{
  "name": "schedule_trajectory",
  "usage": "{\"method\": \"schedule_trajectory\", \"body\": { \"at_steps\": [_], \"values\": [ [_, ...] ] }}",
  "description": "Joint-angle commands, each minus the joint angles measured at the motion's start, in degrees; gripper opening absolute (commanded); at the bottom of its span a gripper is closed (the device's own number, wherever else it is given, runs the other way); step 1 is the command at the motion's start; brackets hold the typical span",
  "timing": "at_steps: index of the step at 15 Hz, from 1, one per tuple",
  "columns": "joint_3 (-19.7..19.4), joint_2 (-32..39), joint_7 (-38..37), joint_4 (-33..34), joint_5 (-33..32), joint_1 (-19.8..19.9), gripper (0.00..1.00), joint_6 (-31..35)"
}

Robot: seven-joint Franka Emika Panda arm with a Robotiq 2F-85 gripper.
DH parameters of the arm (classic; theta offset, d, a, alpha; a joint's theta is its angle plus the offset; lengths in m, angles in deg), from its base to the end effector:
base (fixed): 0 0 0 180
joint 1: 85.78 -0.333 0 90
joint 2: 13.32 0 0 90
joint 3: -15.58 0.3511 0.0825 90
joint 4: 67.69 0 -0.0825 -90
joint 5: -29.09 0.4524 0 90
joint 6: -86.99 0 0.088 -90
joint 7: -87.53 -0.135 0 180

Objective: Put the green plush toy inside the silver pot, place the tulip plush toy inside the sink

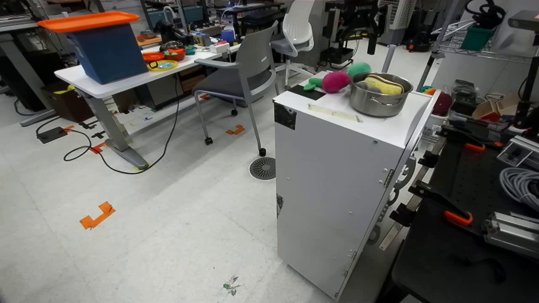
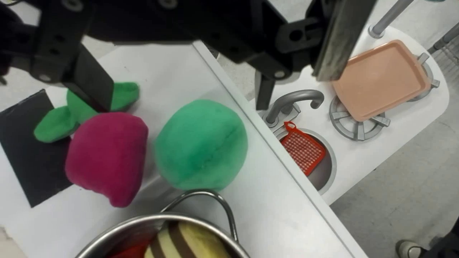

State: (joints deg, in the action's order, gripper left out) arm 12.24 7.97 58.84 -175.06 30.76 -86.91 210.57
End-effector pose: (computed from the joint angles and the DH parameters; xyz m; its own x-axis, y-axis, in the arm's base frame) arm 0.6845 -0.0232 0.2701 0.8473 -0.5254 -0.0778 -0.5238 -0.8508 0.0407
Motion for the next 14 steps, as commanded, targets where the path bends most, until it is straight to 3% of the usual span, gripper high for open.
{"method": "schedule_trajectory", "body": {
  "at_steps": [1, 5, 7, 9, 10, 14],
  "values": [
    [0.01, 0.05, 0.69, 0.46, 2.50, -0.08, 1.00, -1.63],
    [-0.20, 0.27, 0.31, 0.39, 2.02, -0.36, 0.99, -2.93],
    [-0.18, 0.32, 0.68, 0.25, 2.01, -0.27, 0.93, -3.77],
    [-0.31, 0.47, 0.59, 0.38, 1.77, -0.24, 0.69, -5.36],
    [-0.33, 0.49, 0.61, 0.39, 1.66, -0.25, 0.68, -5.86],
    [-0.32, 0.78, 1.22, 0.63, 1.83, 0.01, 0.37, -7.90]
  ]
}}
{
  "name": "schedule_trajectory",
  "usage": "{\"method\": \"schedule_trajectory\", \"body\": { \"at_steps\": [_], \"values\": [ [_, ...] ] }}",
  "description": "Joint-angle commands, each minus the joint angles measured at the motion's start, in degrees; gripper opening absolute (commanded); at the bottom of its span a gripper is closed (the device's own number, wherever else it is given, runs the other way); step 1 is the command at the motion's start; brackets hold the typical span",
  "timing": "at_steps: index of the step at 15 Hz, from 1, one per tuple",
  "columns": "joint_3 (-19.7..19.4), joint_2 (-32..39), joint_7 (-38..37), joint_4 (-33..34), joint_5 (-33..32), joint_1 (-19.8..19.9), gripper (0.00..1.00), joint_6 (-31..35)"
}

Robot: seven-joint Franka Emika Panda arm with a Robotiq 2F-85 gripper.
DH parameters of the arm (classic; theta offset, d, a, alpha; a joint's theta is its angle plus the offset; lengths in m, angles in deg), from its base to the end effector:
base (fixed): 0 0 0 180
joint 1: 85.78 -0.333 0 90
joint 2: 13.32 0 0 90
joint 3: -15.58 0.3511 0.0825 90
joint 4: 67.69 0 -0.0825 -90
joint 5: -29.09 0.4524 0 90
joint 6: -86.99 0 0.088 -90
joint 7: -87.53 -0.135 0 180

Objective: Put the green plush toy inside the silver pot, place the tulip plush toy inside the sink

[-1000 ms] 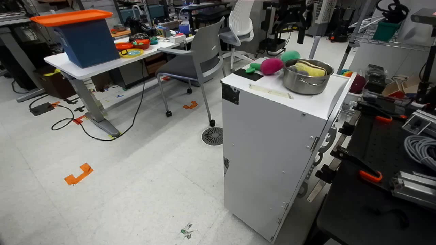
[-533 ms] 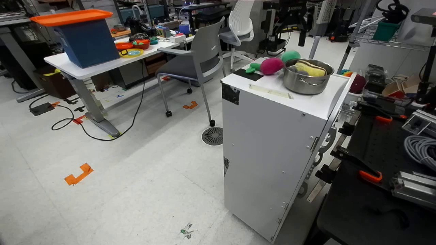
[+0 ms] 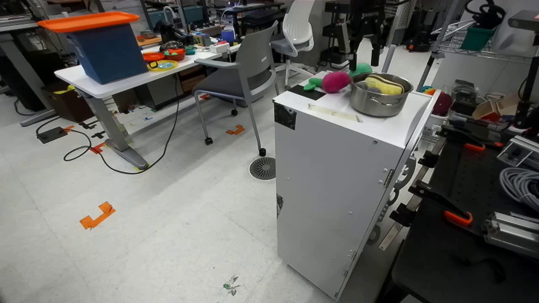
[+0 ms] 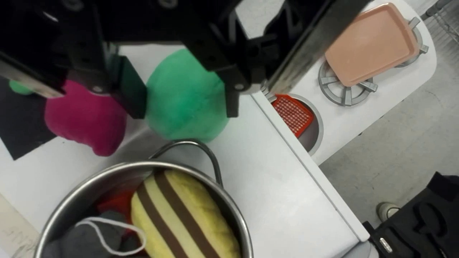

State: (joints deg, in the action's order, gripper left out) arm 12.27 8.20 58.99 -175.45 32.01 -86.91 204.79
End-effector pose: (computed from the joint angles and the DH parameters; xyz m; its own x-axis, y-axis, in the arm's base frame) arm 0.6671 -0.0203 0.2574 0.8277 -0.5305 -0.1830 -0.5255 -0.8471 0.0787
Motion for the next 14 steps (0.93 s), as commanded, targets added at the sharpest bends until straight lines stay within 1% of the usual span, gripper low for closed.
{"method": "schedule_trajectory", "body": {
  "at_steps": [1, 2, 3, 5, 6, 10, 14],
  "values": [
    [-0.36, 0.61, 1.25, 1.09, 0.52, 0.03, 0.28, -2.46],
    [-0.38, 0.67, 1.35, 1.19, 0.46, 0.03, 0.22, -3.00],
    [-0.37, 0.75, 1.44, 1.31, 0.50, 0.06, 0.14, -3.48],
    [-0.36, 0.83, 1.47, 1.53, 0.62, 0.09, 0.02, -4.38],
    [-0.40, 0.75, 1.40, 1.49, 0.48, 0.04, 0.00, -4.36],
    [-0.72, 0.71, 1.68, 1.70, -0.30, 0.04, 0.00, -5.02],
    [-1.81, -0.32, -0.20, 2.10, -3.25, -0.52, 0.01, -3.05]
  ]
}}
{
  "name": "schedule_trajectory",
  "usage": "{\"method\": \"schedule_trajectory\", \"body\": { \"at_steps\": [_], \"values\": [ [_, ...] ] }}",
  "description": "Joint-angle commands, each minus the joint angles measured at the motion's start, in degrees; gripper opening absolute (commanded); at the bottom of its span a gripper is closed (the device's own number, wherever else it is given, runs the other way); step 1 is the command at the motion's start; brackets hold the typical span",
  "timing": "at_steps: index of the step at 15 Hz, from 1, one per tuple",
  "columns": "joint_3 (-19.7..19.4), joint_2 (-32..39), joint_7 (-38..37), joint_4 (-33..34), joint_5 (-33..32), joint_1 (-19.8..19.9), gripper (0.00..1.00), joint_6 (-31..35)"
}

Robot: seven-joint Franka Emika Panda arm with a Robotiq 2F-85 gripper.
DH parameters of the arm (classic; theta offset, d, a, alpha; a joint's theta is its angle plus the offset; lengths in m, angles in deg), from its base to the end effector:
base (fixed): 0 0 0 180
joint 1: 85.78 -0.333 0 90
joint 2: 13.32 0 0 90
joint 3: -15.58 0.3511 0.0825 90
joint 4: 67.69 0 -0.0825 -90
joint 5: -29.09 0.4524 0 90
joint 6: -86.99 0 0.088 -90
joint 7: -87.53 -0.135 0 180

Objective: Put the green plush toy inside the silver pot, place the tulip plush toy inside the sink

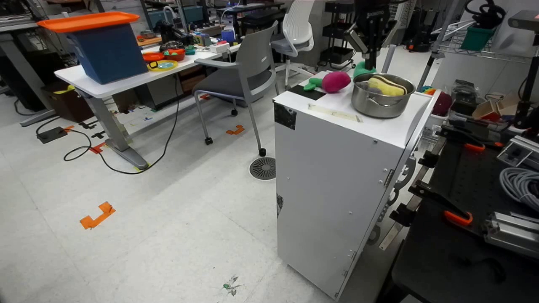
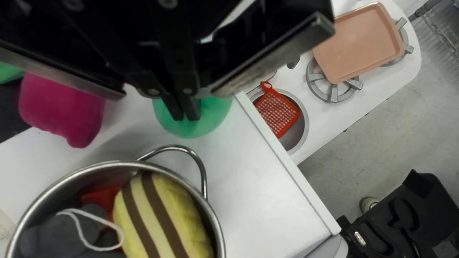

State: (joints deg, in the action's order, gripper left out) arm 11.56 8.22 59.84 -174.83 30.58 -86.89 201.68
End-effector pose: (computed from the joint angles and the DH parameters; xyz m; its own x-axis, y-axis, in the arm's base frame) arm 0.6625 -0.0301 0.2592 0.8289 -0.5183 -0.2106 -0.5051 -0.8551 0.1166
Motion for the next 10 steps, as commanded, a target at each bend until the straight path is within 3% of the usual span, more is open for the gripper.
{"method": "schedule_trajectory", "body": {
  "at_steps": [1, 5, 10],
  "values": [
    [-1.31, -0.79, -1.47, 1.61, -2.25, -0.55, 0.01, 0.33],
    [-1.53, -4.46, -1.28, 1.18, -4.18, -0.78, 0.01, 0.34],
    [1.43, -13.62, 7.25, -4.97, -4.45, -1.19, 0.01, -0.40]
  ]
}}
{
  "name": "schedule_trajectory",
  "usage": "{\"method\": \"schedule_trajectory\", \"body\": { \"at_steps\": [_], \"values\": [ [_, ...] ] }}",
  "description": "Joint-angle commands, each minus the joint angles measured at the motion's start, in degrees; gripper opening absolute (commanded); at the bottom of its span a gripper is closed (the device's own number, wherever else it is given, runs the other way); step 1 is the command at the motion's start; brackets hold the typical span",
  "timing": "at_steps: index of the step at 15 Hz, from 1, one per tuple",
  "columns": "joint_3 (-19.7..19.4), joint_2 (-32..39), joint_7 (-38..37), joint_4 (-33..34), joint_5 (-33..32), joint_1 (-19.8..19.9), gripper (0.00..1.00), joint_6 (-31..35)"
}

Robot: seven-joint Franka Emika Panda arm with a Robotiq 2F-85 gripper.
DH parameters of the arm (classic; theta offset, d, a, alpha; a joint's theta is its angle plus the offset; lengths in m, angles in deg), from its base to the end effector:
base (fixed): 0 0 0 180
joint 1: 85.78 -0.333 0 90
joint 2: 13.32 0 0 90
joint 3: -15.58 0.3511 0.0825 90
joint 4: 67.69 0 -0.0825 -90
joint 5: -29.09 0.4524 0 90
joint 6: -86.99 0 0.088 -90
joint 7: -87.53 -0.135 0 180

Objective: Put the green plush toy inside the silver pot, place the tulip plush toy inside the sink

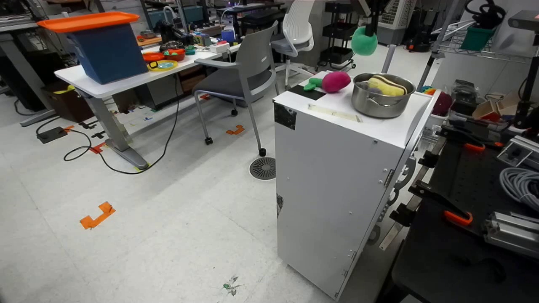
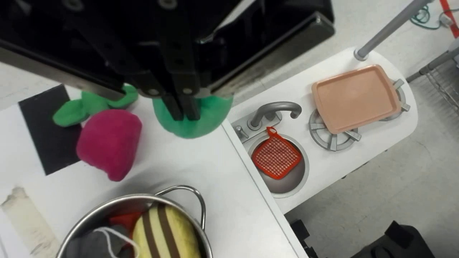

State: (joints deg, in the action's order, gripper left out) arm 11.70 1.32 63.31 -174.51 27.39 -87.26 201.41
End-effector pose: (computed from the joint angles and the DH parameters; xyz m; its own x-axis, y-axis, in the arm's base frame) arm 0.6677 -0.0289 0.3418 0.8948 -0.4364 -0.0942 -0.4290 -0.8989 0.0889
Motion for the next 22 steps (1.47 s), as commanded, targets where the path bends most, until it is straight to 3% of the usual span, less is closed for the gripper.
{"method": "schedule_trajectory", "body": {
  "at_steps": [1, 11, 16, 22],
  "values": [
    [1.82, -8.24, 4.97, -6.53, -1.51, -1.00, 0.01, 0.14],
    [6.06, -18.89, 16.15, -16.62, -0.88, -1.40, 0.01, 0.88],
    [6.71, -20.96, 23.59, -20.16, -1.07, -1.73, 0.01, 2.09],
    [6.94, -20.52, 26.31, -21.44, -0.70, -1.65, 0.01, 3.37]
  ]
}}
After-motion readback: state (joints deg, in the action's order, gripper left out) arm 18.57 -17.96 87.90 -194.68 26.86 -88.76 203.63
